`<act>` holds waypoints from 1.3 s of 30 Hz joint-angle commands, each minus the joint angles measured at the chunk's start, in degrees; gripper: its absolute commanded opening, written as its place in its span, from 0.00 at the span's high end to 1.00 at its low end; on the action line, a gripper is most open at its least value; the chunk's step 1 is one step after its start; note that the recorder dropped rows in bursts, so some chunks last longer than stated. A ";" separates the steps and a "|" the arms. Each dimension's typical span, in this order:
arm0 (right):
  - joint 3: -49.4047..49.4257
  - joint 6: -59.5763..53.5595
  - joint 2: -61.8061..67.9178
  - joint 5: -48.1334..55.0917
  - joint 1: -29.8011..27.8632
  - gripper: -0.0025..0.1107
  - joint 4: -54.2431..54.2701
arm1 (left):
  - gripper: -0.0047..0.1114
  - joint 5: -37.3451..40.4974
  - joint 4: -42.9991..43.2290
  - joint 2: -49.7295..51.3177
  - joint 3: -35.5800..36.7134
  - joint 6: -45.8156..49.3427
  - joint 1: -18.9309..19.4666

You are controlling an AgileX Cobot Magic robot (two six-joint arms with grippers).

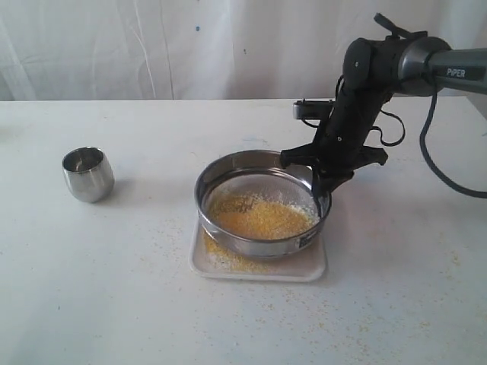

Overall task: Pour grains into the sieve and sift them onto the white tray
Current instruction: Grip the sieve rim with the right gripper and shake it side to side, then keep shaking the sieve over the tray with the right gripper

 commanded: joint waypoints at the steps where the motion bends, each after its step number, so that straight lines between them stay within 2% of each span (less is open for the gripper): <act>1: 0.25 -2.31 -1.06 -1.91 0.13 0.98 -0.23 | 0.96 0.17 -0.58 -0.22 0.23 -0.13 -0.19; 4: 0.25 1.30 -1.16 -6.58 0.02 0.98 -1.33 | 0.96 0.17 -0.58 -0.22 0.23 -0.13 -0.19; 7: 0.25 4.47 -1.31 1.52 0.21 0.98 -0.51 | 0.96 0.17 -0.58 -0.22 0.23 -0.13 -0.19; 9: 0.25 4.23 -1.31 2.89 0.54 0.98 -0.75 | 0.96 0.17 -0.58 -0.22 0.23 -0.13 -0.19; 13: 0.11 4.47 -1.31 -7.29 0.26 0.98 -0.39 | 0.96 0.17 -0.58 -0.22 0.23 -0.13 -0.19; 18: 0.38 2.78 -2.20 4.17 0.88 0.98 1.40 | 0.96 0.17 -0.58 -0.22 0.23 -0.13 -0.19; 20: 0.38 -0.89 -2.20 2.51 0.88 0.98 1.30 | 0.96 0.17 -0.58 -0.22 0.23 -0.13 -0.19; 23: 0.27 0.15 -2.20 -3.90 0.11 0.98 -0.50 | 0.96 0.17 -0.58 -0.22 0.23 -0.13 -0.19; 25: -0.17 3.85 -2.20 0.55 -0.43 0.98 0.56 | 0.96 0.17 -0.58 -0.22 0.23 -0.13 -0.19; 27: -0.17 2.78 -2.20 7.65 -0.43 0.98 1.02 | 0.96 0.17 -0.58 -0.22 0.23 -0.13 -0.19; 30: -0.41 -0.97 -2.20 6.95 0.11 0.98 0.78 | 0.96 0.17 -0.58 -0.22 0.23 -0.13 -0.19; 32: -1.21 -0.78 -2.20 -0.12 -0.46 0.98 -1.76 | 0.96 0.17 -0.58 -0.22 0.23 -0.13 -0.19; 33: -1.21 0.79 -2.20 -0.22 -0.63 0.98 -1.61 | 0.96 0.17 -0.58 -0.22 0.23 -0.13 -0.19; 35: -1.21 3.84 -2.20 4.66 -0.89 0.98 0.21 | 0.96 0.17 -0.58 -0.22 0.23 -0.13 -0.19; 37: -0.76 2.00 -2.20 7.65 -0.50 0.98 2.08 | 0.96 0.17 -0.58 -0.22 0.23 -0.13 -0.19; 38: -0.92 1.29 -2.20 6.72 -0.39 0.98 2.08 | 0.96 0.17 -0.58 -0.22 0.23 -0.13 -0.19; 39: -1.57 1.43 -2.20 -0.46 -0.53 0.98 1.51 | 0.96 0.17 -0.58 -0.22 0.23 -0.13 -0.19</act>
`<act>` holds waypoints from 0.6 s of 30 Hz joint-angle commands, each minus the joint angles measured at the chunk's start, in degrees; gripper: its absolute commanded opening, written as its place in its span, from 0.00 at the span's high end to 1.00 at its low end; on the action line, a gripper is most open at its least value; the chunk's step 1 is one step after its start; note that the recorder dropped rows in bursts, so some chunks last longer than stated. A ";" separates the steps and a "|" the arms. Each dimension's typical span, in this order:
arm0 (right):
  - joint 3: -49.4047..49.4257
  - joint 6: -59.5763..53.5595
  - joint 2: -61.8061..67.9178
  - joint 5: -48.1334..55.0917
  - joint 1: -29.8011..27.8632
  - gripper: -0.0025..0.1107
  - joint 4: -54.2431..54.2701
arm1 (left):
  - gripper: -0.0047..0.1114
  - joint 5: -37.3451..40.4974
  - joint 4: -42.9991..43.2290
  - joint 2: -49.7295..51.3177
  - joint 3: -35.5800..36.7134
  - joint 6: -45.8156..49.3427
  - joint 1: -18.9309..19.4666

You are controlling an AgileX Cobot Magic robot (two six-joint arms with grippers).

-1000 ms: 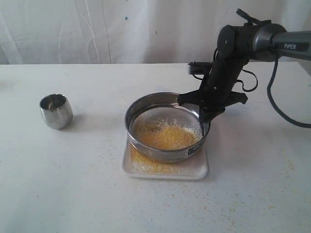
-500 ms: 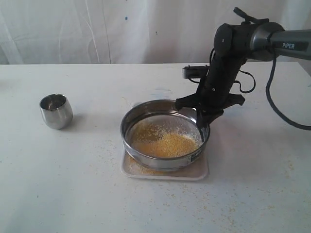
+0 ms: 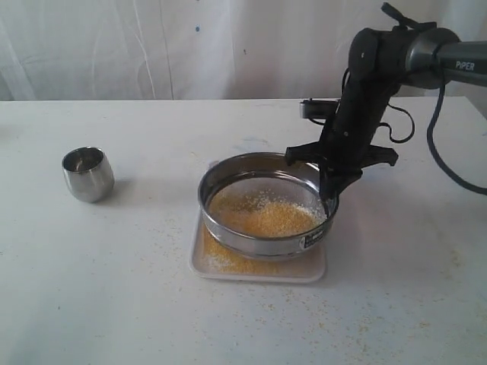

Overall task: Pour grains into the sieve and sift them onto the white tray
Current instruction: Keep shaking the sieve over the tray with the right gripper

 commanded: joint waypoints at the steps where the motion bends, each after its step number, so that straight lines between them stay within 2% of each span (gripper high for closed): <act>1: -0.97 -1.04 -1.09 -8.05 -0.11 0.98 2.04 | 0.96 0.17 -0.58 -0.22 0.23 -0.13 -0.19; 3: -1.25 3.28 -1.09 -7.23 -0.21 0.98 3.59 | 0.96 0.17 -0.58 -0.22 0.23 -0.13 -0.19; 5: -1.24 1.72 -1.09 -0.12 0.70 0.98 5.81 | 0.96 0.17 -0.58 -0.22 0.23 -0.13 -0.19; 6: -1.24 -1.58 -1.09 -1.18 1.23 0.98 5.82 | 0.96 0.17 -0.58 -0.22 0.23 -0.13 -0.19; 9: -1.24 -2.18 -1.09 -13.02 0.94 0.98 4.08 | 0.96 0.17 -0.58 -0.22 0.23 -0.13 -0.19; 11: -1.24 1.40 -1.09 -4.61 0.46 0.98 5.37 | 0.96 0.17 -0.58 -0.22 0.23 -0.13 -0.19; 13: -0.56 -1.48 -1.09 1.96 0.94 0.98 4.75 | 0.96 0.17 -0.58 -0.22 0.23 -0.13 -0.19; 16: -0.56 -2.29 -1.09 -7.05 0.47 0.98 3.70 | 0.96 0.17 -0.58 -0.22 0.23 -0.13 -0.19; 18: -0.56 3.02 -1.09 -2.40 0.36 0.98 5.83 | 0.96 0.17 -0.58 -0.22 0.23 -0.13 -0.19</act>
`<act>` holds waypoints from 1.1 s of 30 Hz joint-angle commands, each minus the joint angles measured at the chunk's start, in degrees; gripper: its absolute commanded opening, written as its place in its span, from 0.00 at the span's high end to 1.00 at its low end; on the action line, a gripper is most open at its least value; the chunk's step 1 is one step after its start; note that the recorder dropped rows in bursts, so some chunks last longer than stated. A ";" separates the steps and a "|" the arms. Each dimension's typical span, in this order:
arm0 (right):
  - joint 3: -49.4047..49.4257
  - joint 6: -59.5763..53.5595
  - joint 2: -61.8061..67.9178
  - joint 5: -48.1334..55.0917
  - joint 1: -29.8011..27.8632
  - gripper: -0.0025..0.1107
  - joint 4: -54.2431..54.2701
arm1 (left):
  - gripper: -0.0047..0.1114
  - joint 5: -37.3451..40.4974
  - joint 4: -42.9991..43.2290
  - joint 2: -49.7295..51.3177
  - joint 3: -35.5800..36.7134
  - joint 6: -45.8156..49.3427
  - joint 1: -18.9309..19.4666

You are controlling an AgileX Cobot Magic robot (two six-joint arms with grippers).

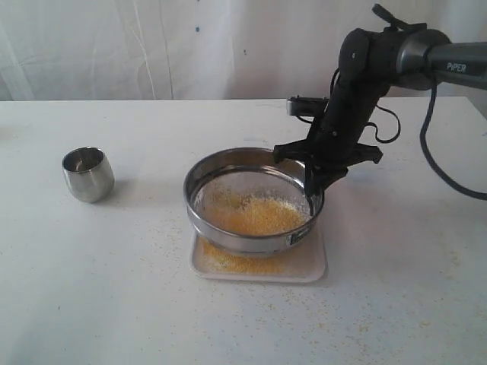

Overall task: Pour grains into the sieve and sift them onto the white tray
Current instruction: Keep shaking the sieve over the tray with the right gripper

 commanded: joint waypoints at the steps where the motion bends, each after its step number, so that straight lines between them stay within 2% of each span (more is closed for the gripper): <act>1: 0.05 2.96 -1.04 4.67 -0.04 0.98 3.30 | 0.96 0.17 -0.58 -0.22 0.23 -0.13 -0.19; 3: 0.05 -0.44 -1.04 2.38 0.08 0.98 3.30 | 0.96 0.17 -0.58 -0.22 0.23 -0.13 -0.19; 6: 0.05 -0.79 -1.04 -6.61 -0.17 0.98 2.95 | 0.96 0.17 -0.58 -0.22 0.23 -0.13 -0.19; 8: 0.05 1.52 -1.04 -4.19 -0.27 0.98 3.27 | 0.96 0.17 -0.58 -0.22 0.23 -0.13 -0.19; 10: 0.05 2.85 -1.04 5.63 0.01 0.98 3.14 | 0.96 0.17 -0.58 -0.22 0.23 -0.13 -0.19; 11: 0.14 1.52 -1.04 6.38 0.52 0.98 2.79 | 0.96 0.17 -0.58 -0.22 0.23 -0.13 -0.19; 14: -0.37 -2.28 -1.04 6.38 1.08 0.98 -1.38 | 0.96 0.17 -0.58 -0.22 0.23 -0.13 -0.19; 15: -0.85 -1.92 -1.04 3.11 1.08 0.98 -3.80 | 0.96 0.17 -0.58 -0.22 0.23 -0.13 -0.19; 16: -1.20 0.76 -1.04 -0.52 0.92 0.98 -6.70 | 0.96 0.17 -0.58 -0.22 0.23 -0.13 -0.19; 18: -1.64 7.59 -1.04 -0.13 0.48 0.98 -9.54 | 0.96 0.17 -0.58 -0.22 0.23 -0.13 -0.19; 20: -1.39 10.34 -1.14 6.38 0.21 0.98 -8.76 | 0.96 0.17 -0.58 -0.22 0.23 -0.13 -0.19; 24: -1.23 3.00 -1.26 6.38 0.92 0.98 -9.01 | 0.96 0.17 -0.58 -0.22 0.23 -0.13 -0.19; 28: -2.76 4.79 -1.38 -3.45 0.66 0.98 -8.36 | 0.96 0.17 -0.58 -0.22 0.23 -0.13 -0.19; 30: -2.87 7.82 -1.51 1.33 0.66 0.98 -3.91 | 0.96 0.17 -0.58 -0.22 0.23 -0.13 -0.19; 31: -2.58 6.94 -1.61 6.38 0.77 0.98 -1.47 | 0.96 0.17 -0.58 -0.22 0.23 -0.13 -0.19; 33: -2.20 0.96 -1.61 6.38 1.37 0.98 1.29 | 0.96 0.17 -0.58 -0.22 0.23 -0.13 -0.19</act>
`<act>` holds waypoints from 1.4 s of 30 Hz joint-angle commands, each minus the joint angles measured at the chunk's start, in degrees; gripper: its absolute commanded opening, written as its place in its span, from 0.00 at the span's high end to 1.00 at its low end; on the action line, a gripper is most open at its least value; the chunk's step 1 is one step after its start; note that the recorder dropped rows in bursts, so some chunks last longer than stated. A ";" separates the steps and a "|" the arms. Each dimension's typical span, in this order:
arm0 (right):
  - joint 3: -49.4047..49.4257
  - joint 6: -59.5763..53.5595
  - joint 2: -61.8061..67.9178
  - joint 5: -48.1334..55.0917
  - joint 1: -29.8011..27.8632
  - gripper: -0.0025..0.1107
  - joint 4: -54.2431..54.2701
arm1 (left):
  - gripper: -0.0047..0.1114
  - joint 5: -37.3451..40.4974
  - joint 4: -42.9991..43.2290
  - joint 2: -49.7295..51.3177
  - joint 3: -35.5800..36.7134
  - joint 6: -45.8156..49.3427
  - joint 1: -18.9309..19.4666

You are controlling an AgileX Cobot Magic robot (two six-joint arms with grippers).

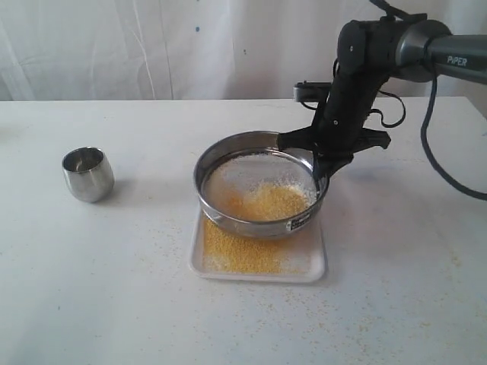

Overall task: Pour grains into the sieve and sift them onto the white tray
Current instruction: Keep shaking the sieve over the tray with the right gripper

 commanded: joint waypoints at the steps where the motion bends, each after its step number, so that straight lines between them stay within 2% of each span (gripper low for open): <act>1: 0.09 -9.47 -1.12 5.56 0.70 0.98 7.24 | 0.96 0.17 -0.58 -0.22 0.23 -0.13 -0.19; 3: 0.09 -11.19 -1.12 3.38 0.70 0.98 6.55 | 0.96 0.17 -0.58 -0.22 0.23 -0.13 -0.19; 6: 0.09 -6.59 -1.12 -5.12 -0.36 0.98 4.30 | 0.96 0.17 -0.58 -0.22 0.23 -0.13 -0.19; 9: 0.09 0.14 -1.12 0.70 -0.90 0.98 5.63 | 0.96 0.17 -0.58 -0.22 0.23 -0.13 -0.19; 12: 0.35 -3.92 -1.12 5.45 -0.33 0.98 5.71 | 0.96 0.17 -0.58 -0.22 0.23 -0.13 -0.19; 16: 0.24 -5.45 -1.01 -6.99 -0.63 0.98 5.89 | 0.96 0.17 -0.58 -0.22 0.23 -0.13 -0.19; 19: 0.16 0.30 -1.11 -0.93 -0.74 0.98 9.38 | 0.96 0.17 -0.58 -0.22 0.23 -0.13 -0.19; 21: 0.27 -2.52 -0.97 2.86 0.18 0.98 10.55 | 0.96 0.17 -0.58 -0.22 0.23 -0.13 -0.19; 23: 0.27 -6.16 -0.85 -1.06 0.60 0.98 10.13 | 0.96 0.17 -0.58 -0.22 0.23 -0.13 -0.19; 26: 0.27 -4.40 -0.85 -11.75 0.37 0.98 10.50 | 0.96 0.17 -0.58 -0.22 0.23 -0.13 -0.19; 28: 0.27 -0.47 -0.97 -8.33 0.24 0.98 11.07 | 0.96 0.17 -0.58 -0.22 0.23 -0.13 -0.19; 31: 0.37 -1.12 -0.85 5.56 0.74 0.98 10.86 | 0.96 0.17 -0.58 -0.22 0.23 -0.13 -0.19; 33: 0.74 -4.40 -0.85 5.56 1.24 0.98 9.27 | 0.96 0.17 -0.58 -0.22 0.23 -0.13 -0.19; 37: 0.74 -4.41 -0.85 -3.92 0.81 0.98 4.26 | 0.96 0.17 -0.58 -0.22 0.23 -0.13 -0.19; 40: 0.74 0.02 -0.85 4.38 0.45 0.98 4.30 | 0.96 0.17 -0.58 -0.22 0.23 -0.13 -0.19; 42: 1.04 -1.55 -0.85 5.56 0.73 0.98 3.89 | 0.96 0.17 -0.58 -0.22 0.23 -0.13 -0.19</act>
